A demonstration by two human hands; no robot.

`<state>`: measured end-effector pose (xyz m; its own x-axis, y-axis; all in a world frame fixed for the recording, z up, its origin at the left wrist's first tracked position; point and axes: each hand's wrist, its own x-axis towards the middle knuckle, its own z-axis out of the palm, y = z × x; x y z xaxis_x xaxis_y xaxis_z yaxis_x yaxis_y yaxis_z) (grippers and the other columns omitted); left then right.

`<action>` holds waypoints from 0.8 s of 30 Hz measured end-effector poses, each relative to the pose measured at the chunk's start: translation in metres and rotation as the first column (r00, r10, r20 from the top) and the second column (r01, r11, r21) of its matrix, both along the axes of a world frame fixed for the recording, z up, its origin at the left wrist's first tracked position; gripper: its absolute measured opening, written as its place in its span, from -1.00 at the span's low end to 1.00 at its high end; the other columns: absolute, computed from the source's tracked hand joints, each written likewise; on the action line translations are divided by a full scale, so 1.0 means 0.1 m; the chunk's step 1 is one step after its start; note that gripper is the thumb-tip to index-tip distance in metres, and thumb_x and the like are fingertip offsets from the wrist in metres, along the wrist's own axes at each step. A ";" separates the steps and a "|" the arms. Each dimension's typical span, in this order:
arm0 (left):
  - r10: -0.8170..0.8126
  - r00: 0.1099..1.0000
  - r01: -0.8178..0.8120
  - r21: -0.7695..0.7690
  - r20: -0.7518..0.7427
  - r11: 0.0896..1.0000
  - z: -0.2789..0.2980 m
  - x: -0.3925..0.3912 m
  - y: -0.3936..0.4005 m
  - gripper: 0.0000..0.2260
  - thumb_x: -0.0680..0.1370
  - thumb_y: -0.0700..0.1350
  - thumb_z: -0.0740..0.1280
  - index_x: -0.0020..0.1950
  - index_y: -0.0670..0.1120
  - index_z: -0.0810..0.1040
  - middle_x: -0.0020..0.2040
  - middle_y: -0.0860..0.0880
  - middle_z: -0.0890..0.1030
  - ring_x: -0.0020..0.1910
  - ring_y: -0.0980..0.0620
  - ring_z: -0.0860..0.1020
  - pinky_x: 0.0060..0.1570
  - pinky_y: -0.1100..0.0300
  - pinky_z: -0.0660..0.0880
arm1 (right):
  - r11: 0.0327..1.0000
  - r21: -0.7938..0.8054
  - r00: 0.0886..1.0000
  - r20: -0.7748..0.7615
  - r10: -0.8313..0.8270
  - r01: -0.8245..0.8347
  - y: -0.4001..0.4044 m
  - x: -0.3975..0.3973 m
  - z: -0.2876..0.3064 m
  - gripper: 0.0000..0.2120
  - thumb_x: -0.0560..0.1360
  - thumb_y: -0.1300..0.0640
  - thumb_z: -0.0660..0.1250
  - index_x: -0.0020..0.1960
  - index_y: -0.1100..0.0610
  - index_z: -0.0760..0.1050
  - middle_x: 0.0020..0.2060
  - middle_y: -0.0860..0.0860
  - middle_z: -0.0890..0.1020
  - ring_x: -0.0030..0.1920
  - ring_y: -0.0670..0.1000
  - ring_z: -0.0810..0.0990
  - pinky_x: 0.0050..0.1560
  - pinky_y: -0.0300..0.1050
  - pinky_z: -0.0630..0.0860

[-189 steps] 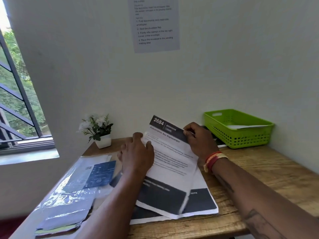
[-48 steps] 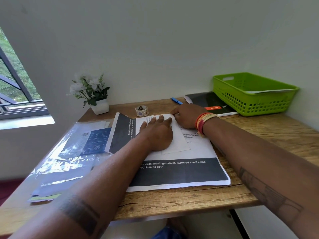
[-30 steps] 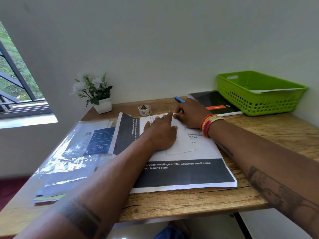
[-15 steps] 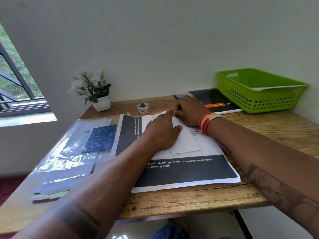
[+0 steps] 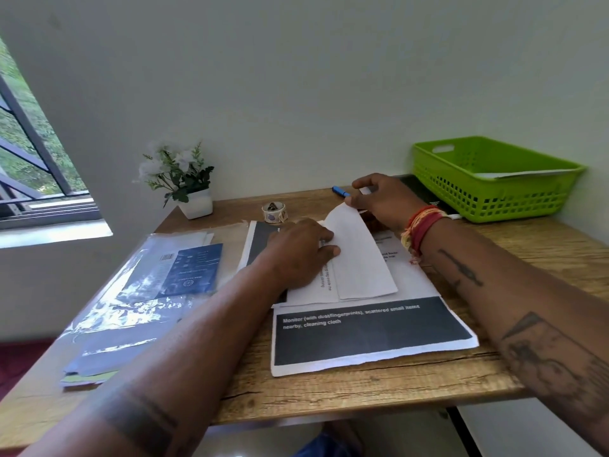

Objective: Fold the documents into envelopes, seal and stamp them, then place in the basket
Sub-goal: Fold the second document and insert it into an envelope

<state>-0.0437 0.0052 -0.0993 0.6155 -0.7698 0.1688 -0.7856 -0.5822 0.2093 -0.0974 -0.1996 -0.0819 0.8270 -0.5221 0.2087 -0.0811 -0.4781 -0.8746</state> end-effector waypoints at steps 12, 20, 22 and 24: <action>0.068 0.964 -0.158 -0.350 -0.257 0.923 0.10 -0.06 0.04 -0.67 0.70 -0.02 0.14 -0.15 -0.06 0.57 -0.06 -0.07 0.66 -0.02 -0.06 0.58 -0.15 0.15 0.35 | 0.954 0.105 0.959 0.010 0.282 -0.282 0.30 0.05 -0.11 -0.82 0.50 0.32 0.45 0.08 0.16 0.64 -0.05 0.15 0.72 -0.12 0.08 0.73 -0.13 -0.10 0.66; 0.088 0.884 -0.341 -0.503 -0.460 0.794 0.09 0.12 0.12 -0.68 0.60 0.21 0.29 0.10 0.01 0.64 -0.04 0.02 0.68 -0.01 -0.02 0.64 0.05 0.00 0.57 | 0.899 -0.237 0.928 -0.152 0.341 -0.369 0.33 0.03 -0.10 -0.73 0.43 0.17 0.55 0.10 0.00 0.66 0.00 -0.05 0.71 0.04 -0.09 0.67 0.20 -0.25 0.55; 0.133 0.895 -0.339 -0.455 -0.426 0.823 0.08 0.16 0.13 -0.69 0.58 0.09 0.39 0.30 0.07 0.54 0.07 0.06 0.64 0.10 0.03 0.60 0.16 0.05 0.54 | 0.863 -0.322 0.919 -0.208 0.336 -0.388 0.36 -0.02 -0.06 -0.73 0.45 0.13 0.54 0.13 -0.02 0.65 0.01 -0.14 0.66 0.02 -0.23 0.61 0.08 -0.52 0.44; 0.172 0.930 -0.291 -0.364 -0.325 0.885 0.07 0.18 0.14 -0.59 0.58 -0.01 0.41 0.42 0.08 0.45 0.16 0.04 0.61 0.16 0.03 0.56 0.13 0.17 0.44 | 0.843 -0.362 0.914 -0.236 0.329 -0.397 0.36 -0.04 -0.05 -0.73 0.47 0.11 0.52 0.16 -0.04 0.64 -0.01 -0.24 0.60 0.00 -0.29 0.57 0.03 -0.57 0.41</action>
